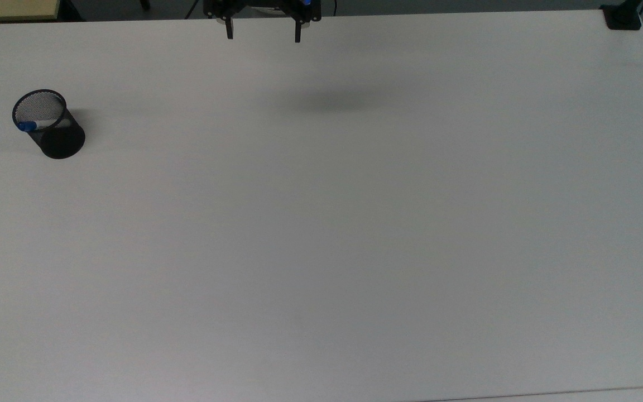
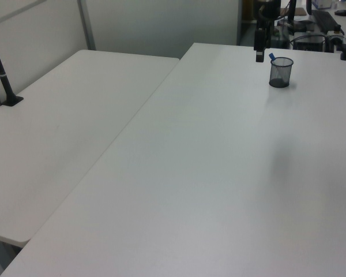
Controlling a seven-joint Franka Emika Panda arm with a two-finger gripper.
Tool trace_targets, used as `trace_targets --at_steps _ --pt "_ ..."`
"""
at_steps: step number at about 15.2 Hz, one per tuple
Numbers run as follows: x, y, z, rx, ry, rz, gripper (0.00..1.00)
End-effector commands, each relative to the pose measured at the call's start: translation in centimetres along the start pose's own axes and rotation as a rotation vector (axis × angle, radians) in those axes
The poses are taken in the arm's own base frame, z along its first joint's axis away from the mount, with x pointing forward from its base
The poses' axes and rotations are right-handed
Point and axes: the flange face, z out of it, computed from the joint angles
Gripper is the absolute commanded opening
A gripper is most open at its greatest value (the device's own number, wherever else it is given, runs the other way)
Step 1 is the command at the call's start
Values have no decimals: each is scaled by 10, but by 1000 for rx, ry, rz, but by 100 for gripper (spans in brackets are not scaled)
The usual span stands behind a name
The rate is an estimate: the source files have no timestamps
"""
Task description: Insert the marker
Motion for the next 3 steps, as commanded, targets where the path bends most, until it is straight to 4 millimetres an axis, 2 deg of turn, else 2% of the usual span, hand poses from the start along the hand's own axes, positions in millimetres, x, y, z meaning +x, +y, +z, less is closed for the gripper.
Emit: trace_targets --at_steps 1,3 --pt "-10 12 -15 1 11 27 100" --pt "-10 12 -15 1 11 27 100"
